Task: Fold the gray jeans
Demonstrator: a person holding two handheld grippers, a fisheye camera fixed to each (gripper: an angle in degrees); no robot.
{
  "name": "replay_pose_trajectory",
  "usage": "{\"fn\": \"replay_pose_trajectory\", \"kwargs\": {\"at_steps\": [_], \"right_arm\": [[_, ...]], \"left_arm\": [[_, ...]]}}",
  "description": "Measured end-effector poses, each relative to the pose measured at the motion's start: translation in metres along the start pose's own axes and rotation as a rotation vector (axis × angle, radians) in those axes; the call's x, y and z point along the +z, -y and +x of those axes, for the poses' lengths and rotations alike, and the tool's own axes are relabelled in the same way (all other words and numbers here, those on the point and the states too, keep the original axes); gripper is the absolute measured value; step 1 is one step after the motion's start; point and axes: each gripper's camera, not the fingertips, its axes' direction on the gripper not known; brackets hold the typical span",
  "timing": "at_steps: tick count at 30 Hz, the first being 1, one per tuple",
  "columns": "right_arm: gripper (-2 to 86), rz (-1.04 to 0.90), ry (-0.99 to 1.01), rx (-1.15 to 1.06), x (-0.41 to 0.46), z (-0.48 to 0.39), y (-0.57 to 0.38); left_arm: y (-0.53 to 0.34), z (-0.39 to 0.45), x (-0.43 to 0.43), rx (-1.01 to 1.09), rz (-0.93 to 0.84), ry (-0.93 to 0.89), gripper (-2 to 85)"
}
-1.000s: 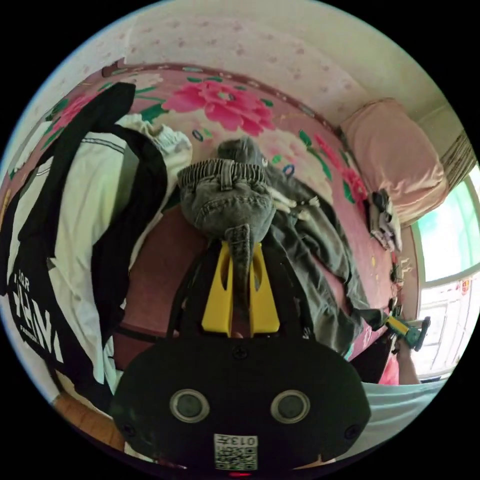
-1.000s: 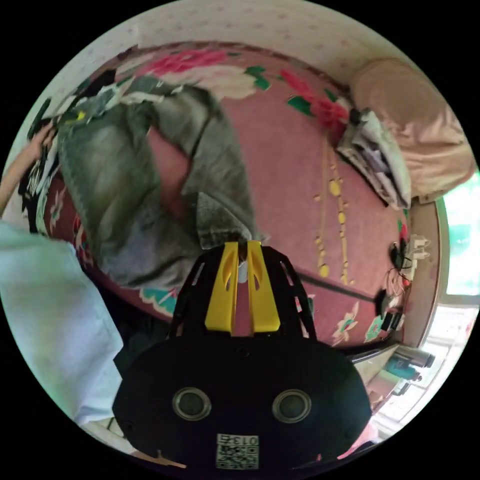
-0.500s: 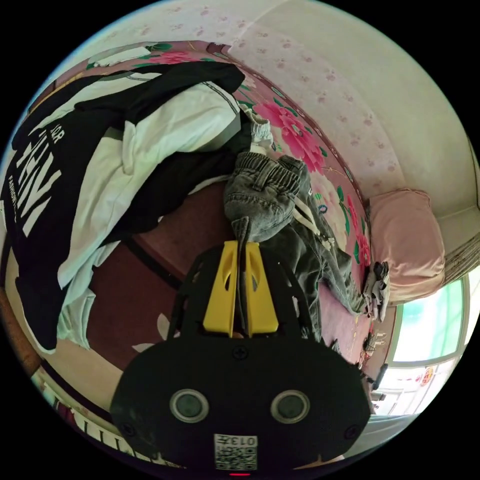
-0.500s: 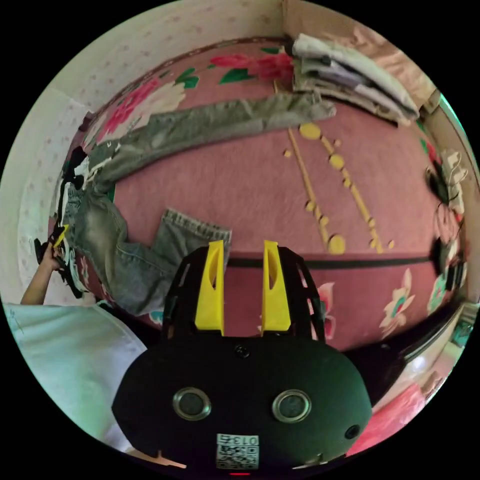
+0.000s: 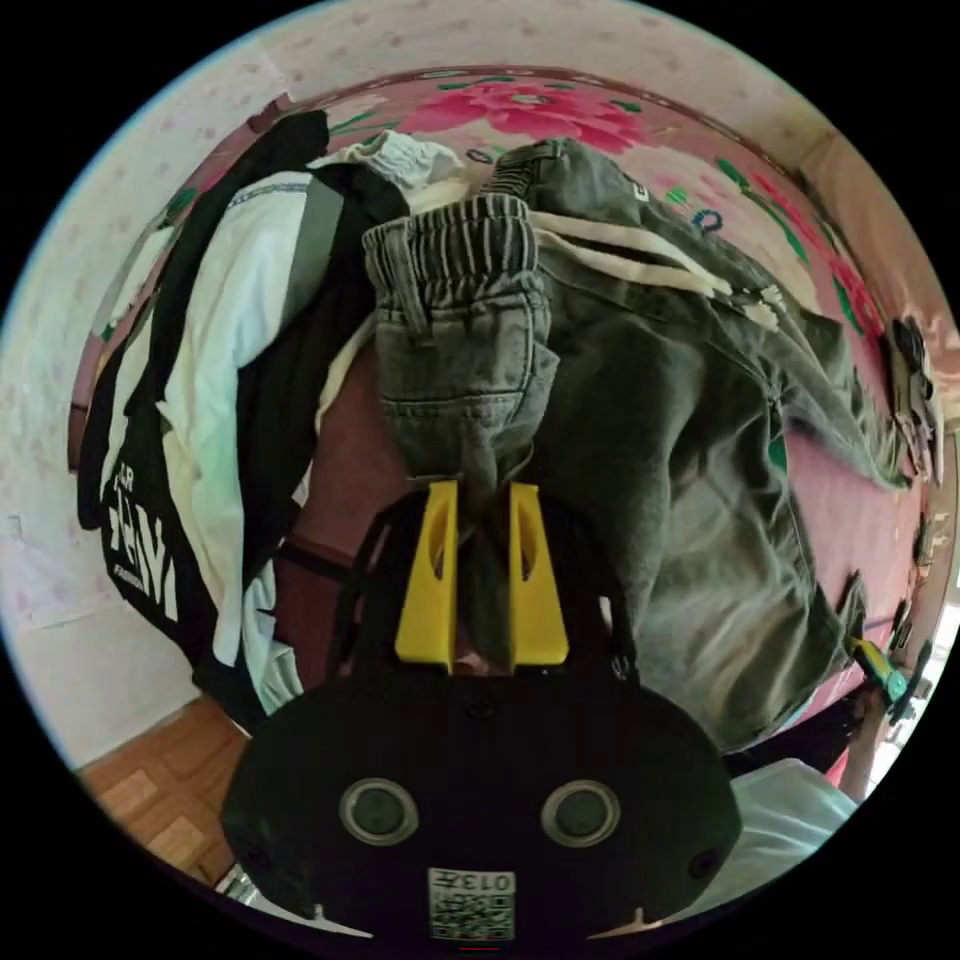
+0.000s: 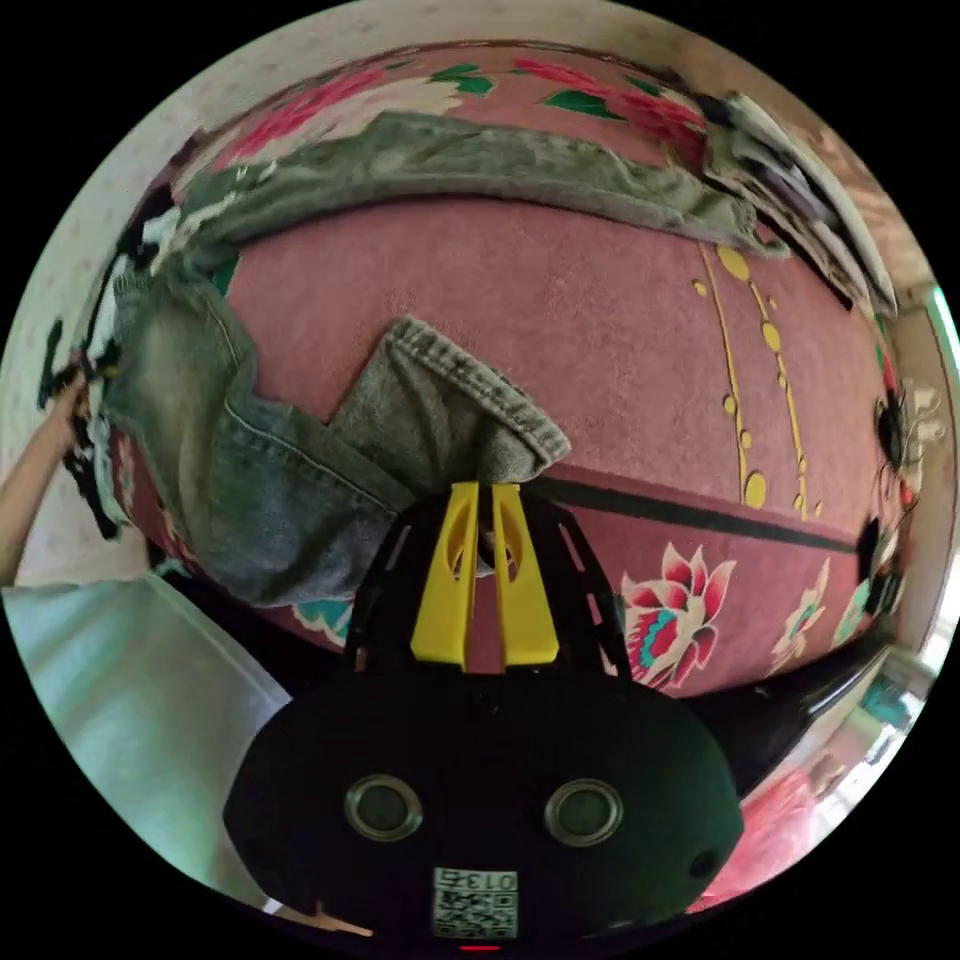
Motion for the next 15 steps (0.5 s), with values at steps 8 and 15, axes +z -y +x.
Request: {"fn": "replay_pose_trajectory", "kwargs": {"at_steps": [8,15], "right_arm": [[2.2,0.658,0.705,0.811,-0.111,0.189,-0.214],[6.5,0.932,0.603,1.075,-0.184,0.243,-0.331]], "left_arm": [[-0.058,-0.030,-0.119,-0.060,0.347,-0.385,2.5],[-0.119,0.011,-0.162,0.050,0.443,-0.440,1.1]]}}
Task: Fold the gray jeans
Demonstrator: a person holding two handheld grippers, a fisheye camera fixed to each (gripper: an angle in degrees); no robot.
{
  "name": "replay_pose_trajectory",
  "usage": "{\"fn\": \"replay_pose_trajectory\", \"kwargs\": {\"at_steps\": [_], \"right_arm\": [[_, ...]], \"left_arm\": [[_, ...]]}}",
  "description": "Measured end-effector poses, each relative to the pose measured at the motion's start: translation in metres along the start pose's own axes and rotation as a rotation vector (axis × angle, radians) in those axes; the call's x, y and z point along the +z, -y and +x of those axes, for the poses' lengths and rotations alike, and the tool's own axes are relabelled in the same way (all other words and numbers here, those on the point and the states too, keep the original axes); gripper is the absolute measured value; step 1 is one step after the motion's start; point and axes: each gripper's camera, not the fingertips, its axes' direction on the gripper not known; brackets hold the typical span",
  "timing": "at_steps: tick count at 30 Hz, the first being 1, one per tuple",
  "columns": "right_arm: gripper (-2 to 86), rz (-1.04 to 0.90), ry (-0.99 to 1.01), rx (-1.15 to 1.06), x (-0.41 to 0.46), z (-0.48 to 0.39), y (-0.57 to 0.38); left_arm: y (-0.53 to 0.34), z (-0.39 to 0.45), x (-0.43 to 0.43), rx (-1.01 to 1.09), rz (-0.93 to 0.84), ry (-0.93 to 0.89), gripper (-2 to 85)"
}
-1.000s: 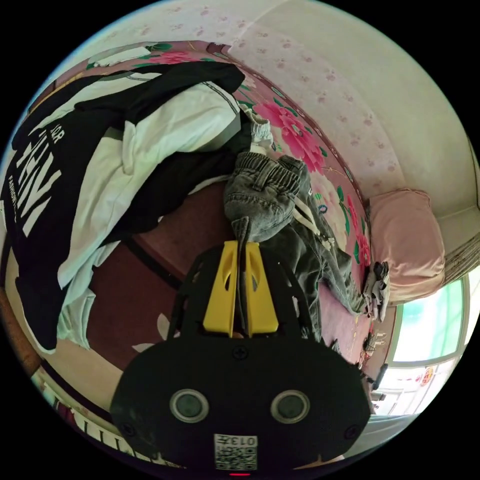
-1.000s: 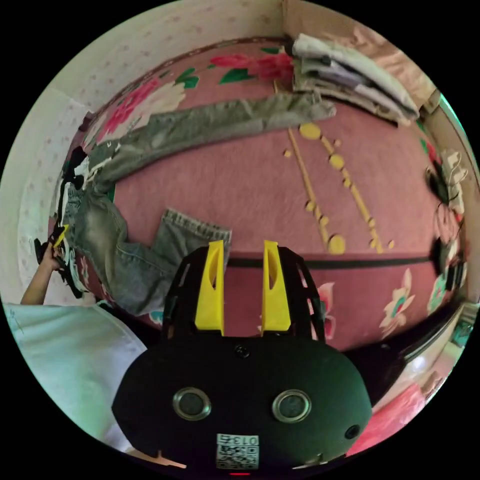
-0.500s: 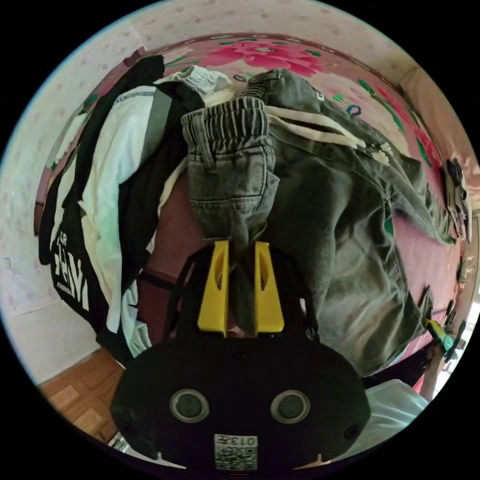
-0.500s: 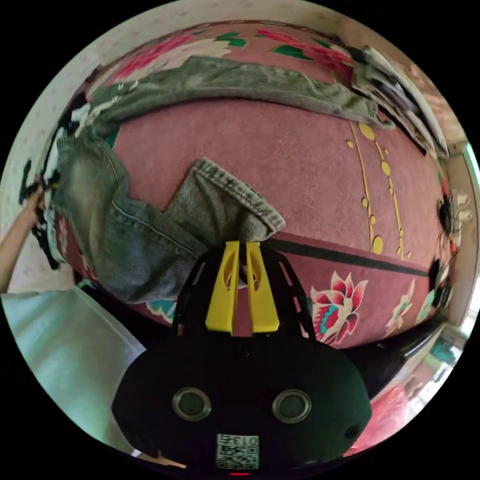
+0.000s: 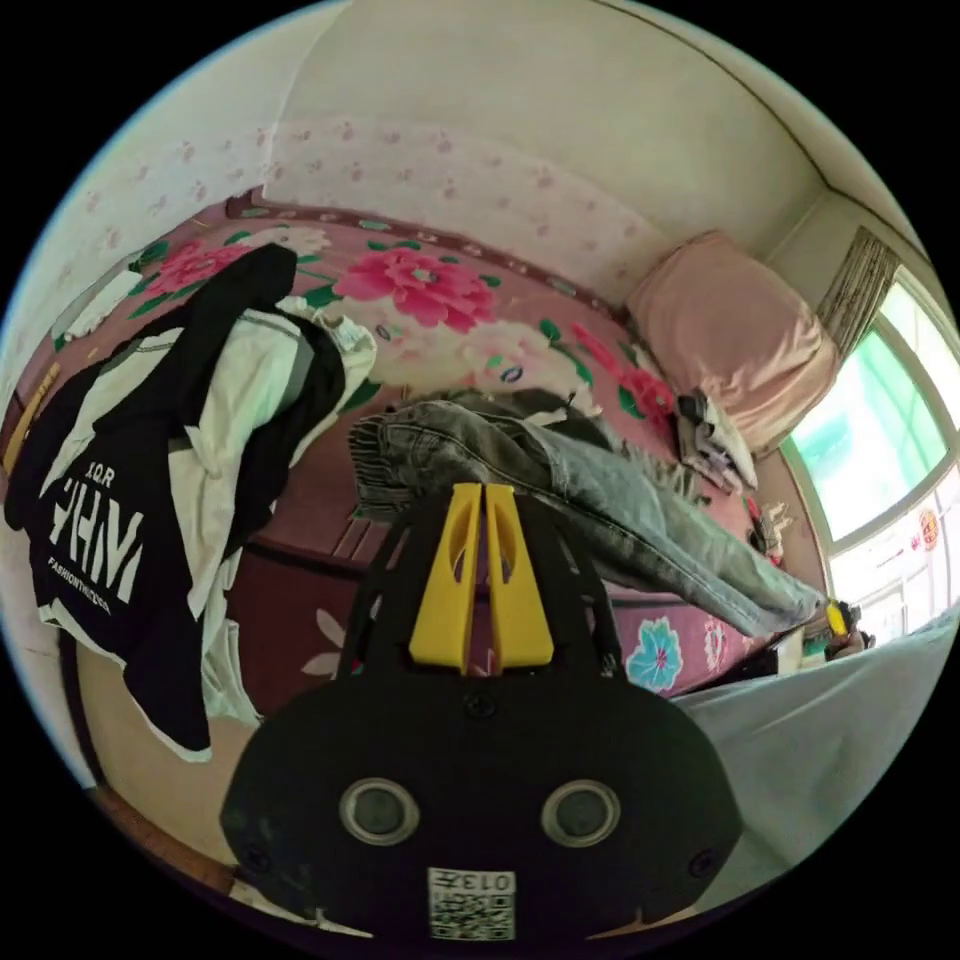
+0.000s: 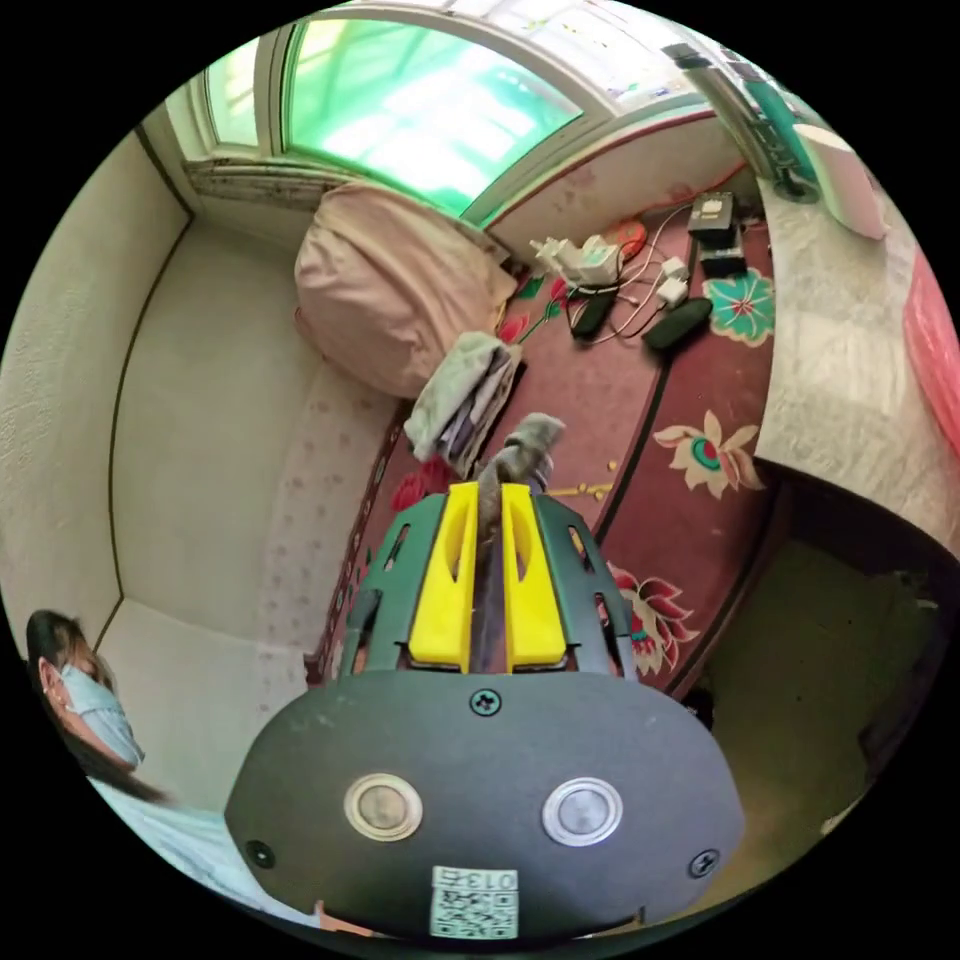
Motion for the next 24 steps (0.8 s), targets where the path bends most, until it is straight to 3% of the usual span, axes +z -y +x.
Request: {"fn": "replay_pose_trajectory", "kwargs": {"at_steps": [3,6,9,11,14,19,22,24], "right_arm": [[12.1,0.094,0.026,0.066,0.030,0.022,0.026],[11.0,-0.006,0.174,0.056,0.069,0.037,0.048],[12.3,-0.141,-0.024,-0.104,0.090,0.025,0.047],[13.3,-0.253,-0.259,-0.203,0.112,0.027,0.034],[13.8,-0.383,-0.536,-0.358,0.147,0.033,0.008],[12.8,-0.526,-0.738,-0.491,0.204,0.046,-0.020],[10.3,-0.655,-0.656,-0.415,0.239,0.062,-0.027],[4.3,-0.640,-0.717,-0.450,0.251,0.055,-0.035]], "left_arm": [[-0.017,-0.008,0.048,-0.137,-0.149,0.015,3.7],[-0.038,-0.030,0.050,-0.356,-0.113,-0.025,8.3],[-0.029,-0.004,0.030,-0.197,-0.051,0.142,12.1],[-0.005,0.032,0.046,0.004,-0.103,0.282,16.1],[0.022,0.076,0.103,0.216,-0.195,0.338,18.7],[0.037,0.115,0.206,0.345,-0.465,0.432,18.0],[0.048,0.126,0.222,0.341,-0.548,0.468,14.1],[0.053,0.135,0.220,0.366,-0.597,0.477,8.3]]}}
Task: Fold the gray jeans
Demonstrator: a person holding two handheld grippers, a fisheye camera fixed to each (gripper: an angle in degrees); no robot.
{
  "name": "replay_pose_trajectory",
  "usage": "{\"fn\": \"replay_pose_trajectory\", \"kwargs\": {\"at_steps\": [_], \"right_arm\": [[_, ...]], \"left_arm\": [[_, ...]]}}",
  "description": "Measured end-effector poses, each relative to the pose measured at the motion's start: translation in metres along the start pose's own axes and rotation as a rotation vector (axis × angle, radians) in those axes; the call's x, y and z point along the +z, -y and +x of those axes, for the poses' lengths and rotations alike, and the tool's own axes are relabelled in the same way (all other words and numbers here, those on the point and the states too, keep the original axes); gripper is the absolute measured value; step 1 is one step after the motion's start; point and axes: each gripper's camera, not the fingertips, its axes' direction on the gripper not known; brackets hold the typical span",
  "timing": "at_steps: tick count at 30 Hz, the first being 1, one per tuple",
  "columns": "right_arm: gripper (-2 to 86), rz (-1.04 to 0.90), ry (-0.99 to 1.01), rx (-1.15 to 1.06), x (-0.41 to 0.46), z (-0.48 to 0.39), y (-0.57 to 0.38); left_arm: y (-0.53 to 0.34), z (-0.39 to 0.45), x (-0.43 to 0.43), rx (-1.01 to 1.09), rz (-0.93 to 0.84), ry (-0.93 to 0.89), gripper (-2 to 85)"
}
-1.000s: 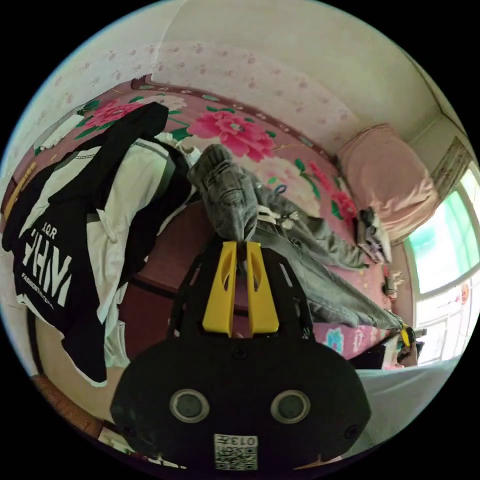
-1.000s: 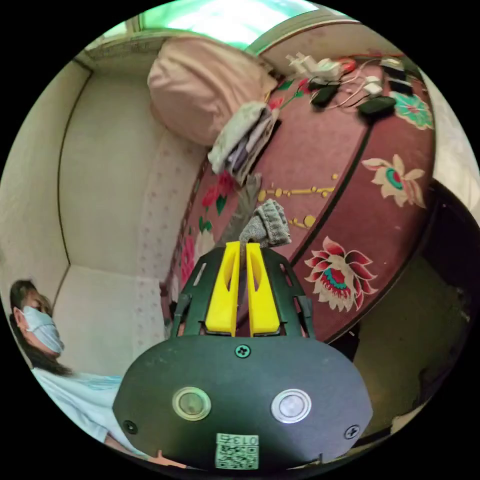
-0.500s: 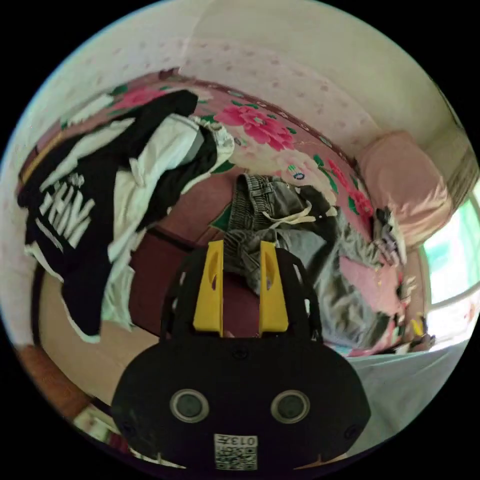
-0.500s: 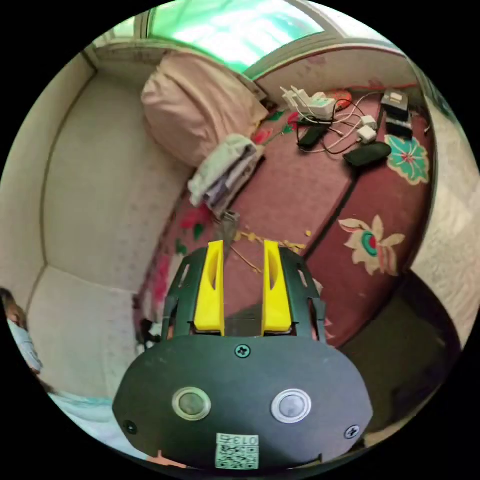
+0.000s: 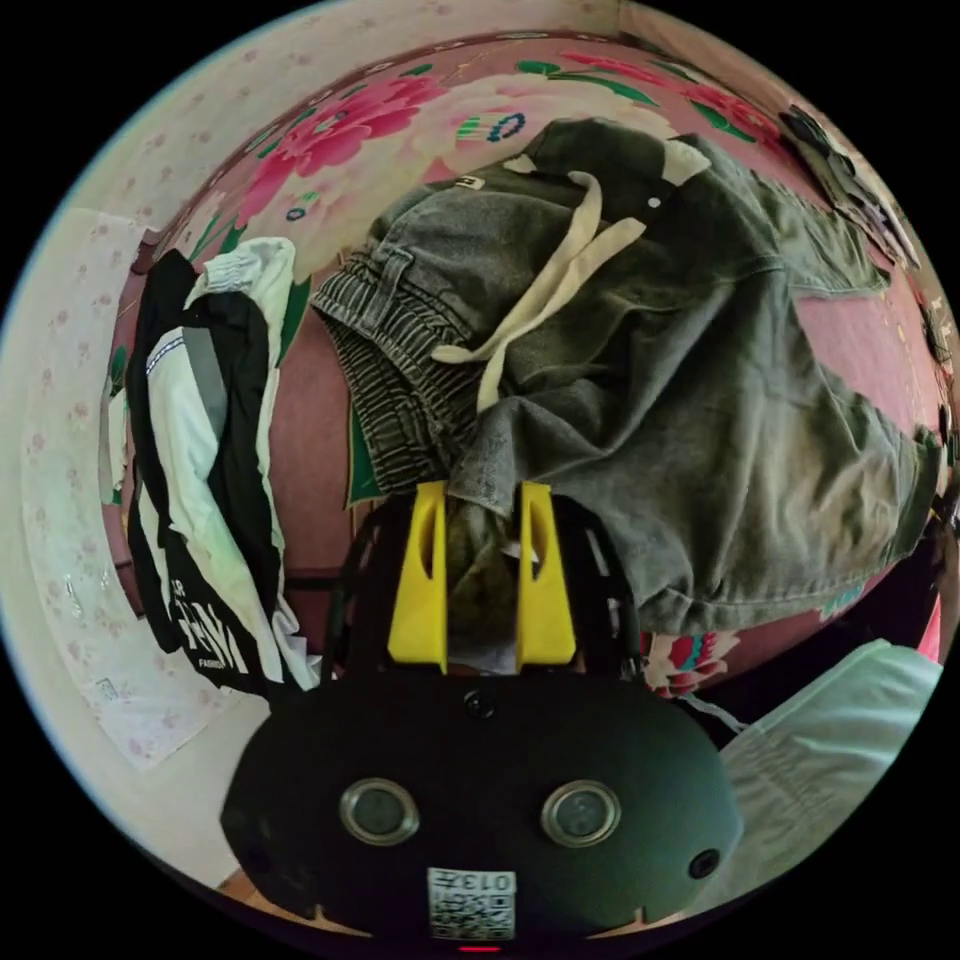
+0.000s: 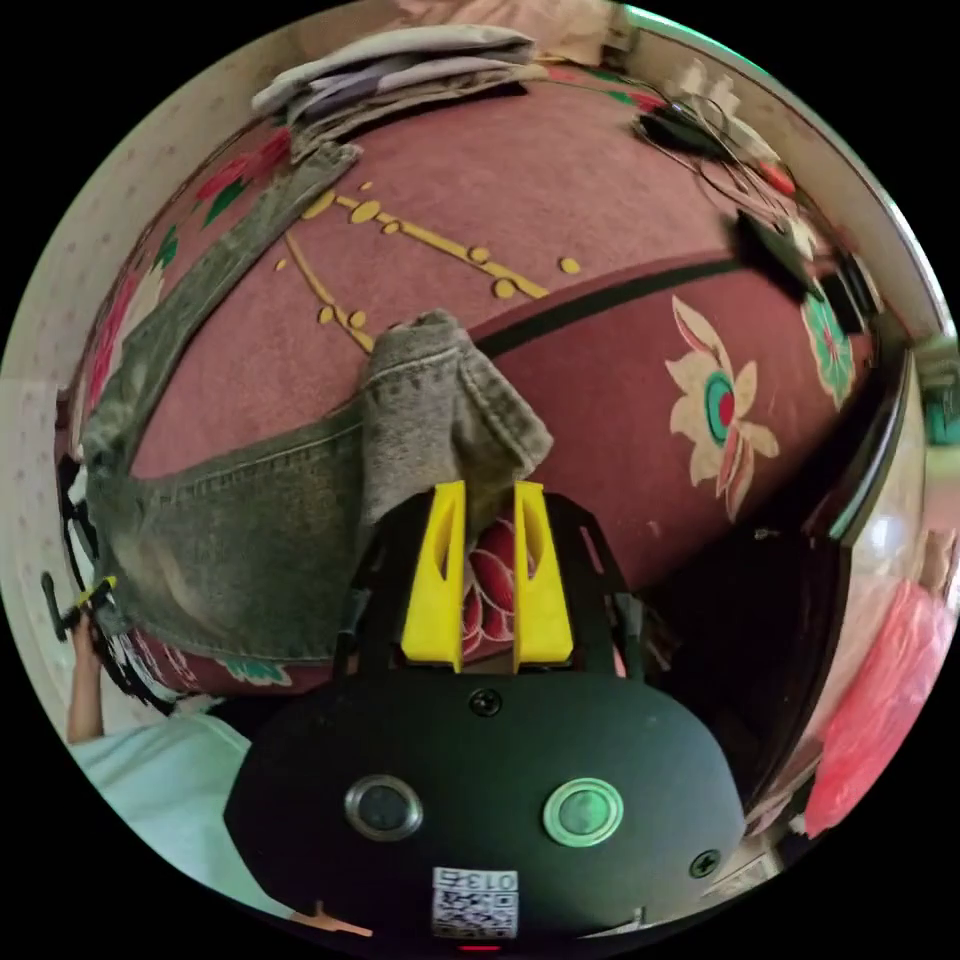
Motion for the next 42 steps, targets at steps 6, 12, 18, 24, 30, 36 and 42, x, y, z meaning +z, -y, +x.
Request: {"fn": "replay_pose_trajectory", "kwargs": {"at_steps": [6,12,18,24,30,36,42], "right_arm": [[1.9,0.178,-0.144,-0.102,-0.089,-0.012,0.014],[5.1,0.042,-0.185,-0.129,-0.110,0.019,0.027],[11.2,0.047,-0.342,-0.077,-0.088,0.019,0.020],[10.4,0.189,-0.245,-0.234,-0.090,-0.052,0.051],[9.2,0.228,-0.129,-0.435,-0.070,-0.169,0.116],[11.1,0.275,-0.138,-0.464,-0.055,-0.241,0.194],[13.3,0.193,-0.112,-0.369,-0.020,-0.254,0.302]], "left_arm": [[-0.057,-0.017,-0.068,-0.124,0.163,-0.086,5.6],[-0.092,0.014,-0.069,-0.116,0.091,-0.052,6.9],[-0.136,-0.034,-0.035,-0.354,0.022,-0.272,8.1],[-0.104,-0.083,-0.044,-0.439,0.167,-0.239,12.9],[0.004,-0.106,-0.014,-0.423,0.197,-0.233,14.4],[0.076,-0.109,0.028,-0.342,0.088,-0.255,17.9],[0.075,-0.102,0.047,-0.396,0.106,-0.174,17.8]]}}
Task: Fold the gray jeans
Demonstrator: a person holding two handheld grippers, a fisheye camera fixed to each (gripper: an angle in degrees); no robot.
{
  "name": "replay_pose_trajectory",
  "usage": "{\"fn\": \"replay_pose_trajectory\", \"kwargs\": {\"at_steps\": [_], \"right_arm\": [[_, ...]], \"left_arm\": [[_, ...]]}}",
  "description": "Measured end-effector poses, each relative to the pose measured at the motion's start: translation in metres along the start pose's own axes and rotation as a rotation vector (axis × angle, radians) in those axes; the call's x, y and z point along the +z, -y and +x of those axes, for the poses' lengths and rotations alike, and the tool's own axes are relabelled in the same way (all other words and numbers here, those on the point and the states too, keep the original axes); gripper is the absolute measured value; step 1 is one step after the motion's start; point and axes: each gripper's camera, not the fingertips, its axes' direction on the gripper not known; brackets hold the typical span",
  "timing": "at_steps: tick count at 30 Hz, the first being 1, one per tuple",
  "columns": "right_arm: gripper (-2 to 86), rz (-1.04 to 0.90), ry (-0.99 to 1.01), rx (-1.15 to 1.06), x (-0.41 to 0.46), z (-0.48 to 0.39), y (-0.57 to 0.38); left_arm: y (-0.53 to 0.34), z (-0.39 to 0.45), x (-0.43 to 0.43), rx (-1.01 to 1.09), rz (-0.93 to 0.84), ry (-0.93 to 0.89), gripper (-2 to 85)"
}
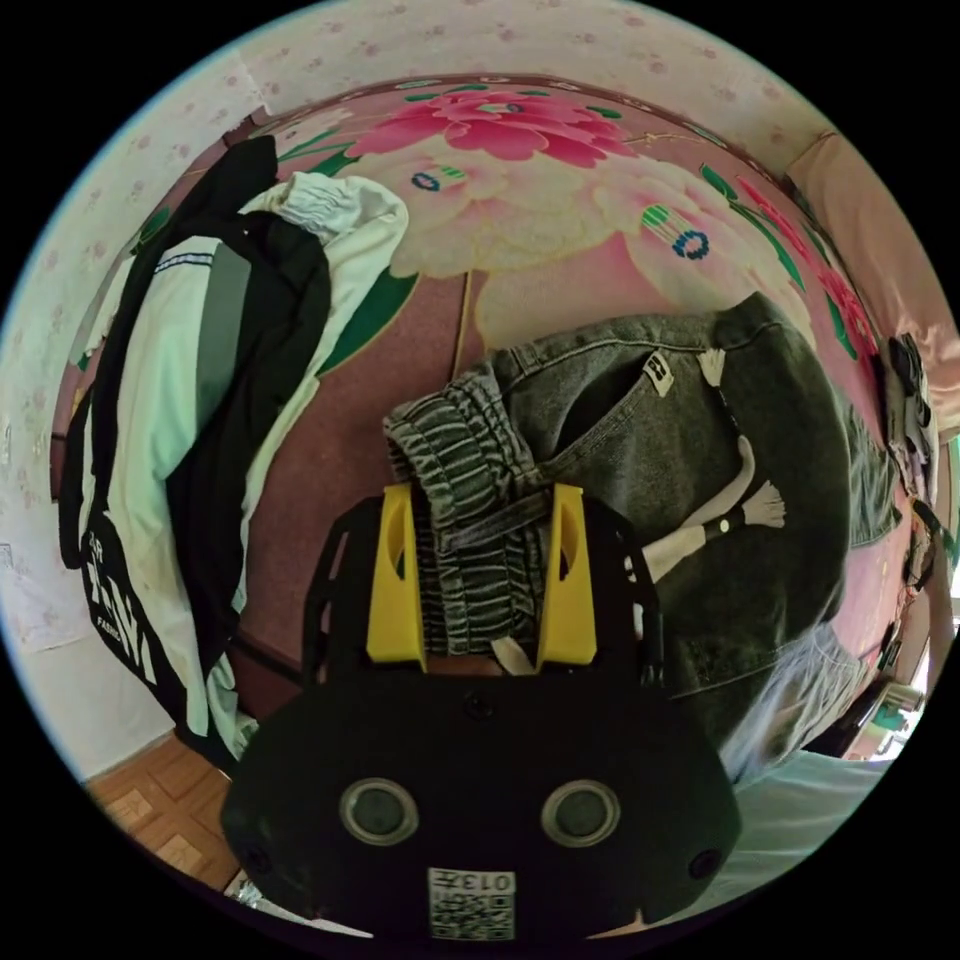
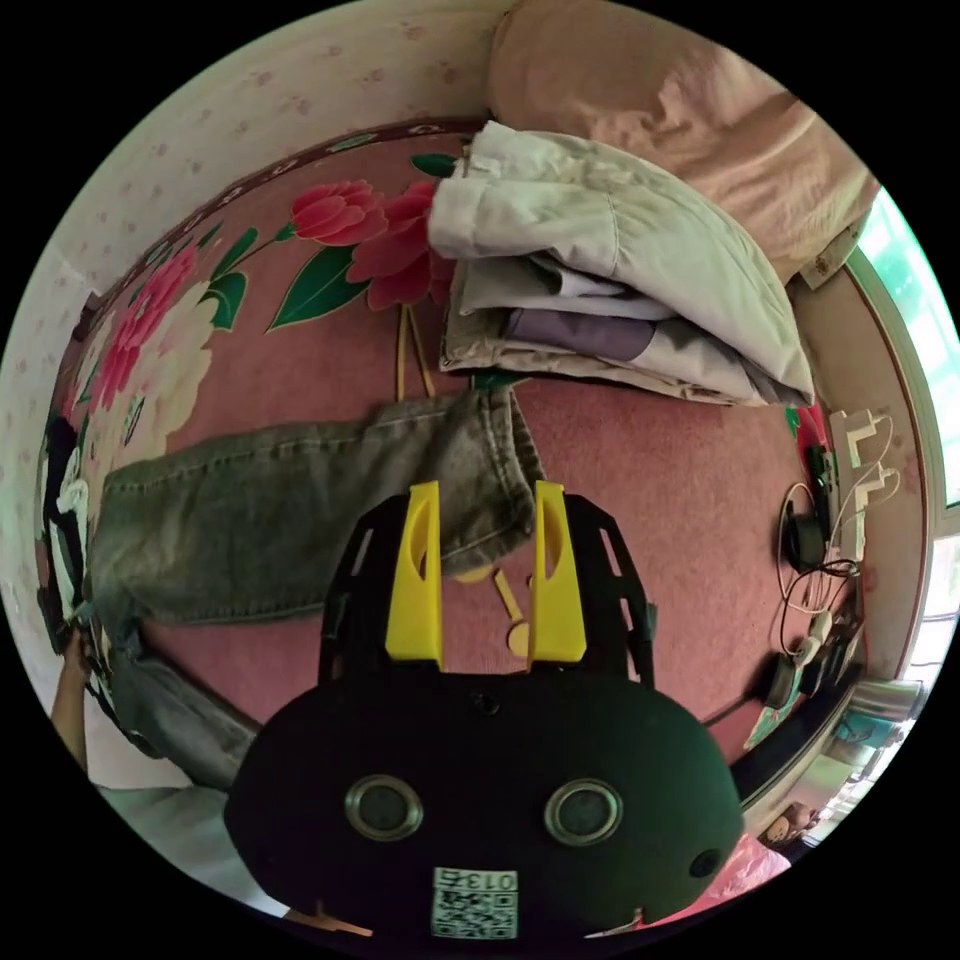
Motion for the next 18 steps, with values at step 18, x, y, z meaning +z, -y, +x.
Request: {"fn": "replay_pose_trajectory", "kwargs": {"at_steps": [18], "right_arm": [[2.2,0.189,-0.294,-0.075,-0.046,0.031,-0.024]], "left_arm": [[0.046,-0.053,-0.099,0.188,0.224,-0.074,3.7]]}}
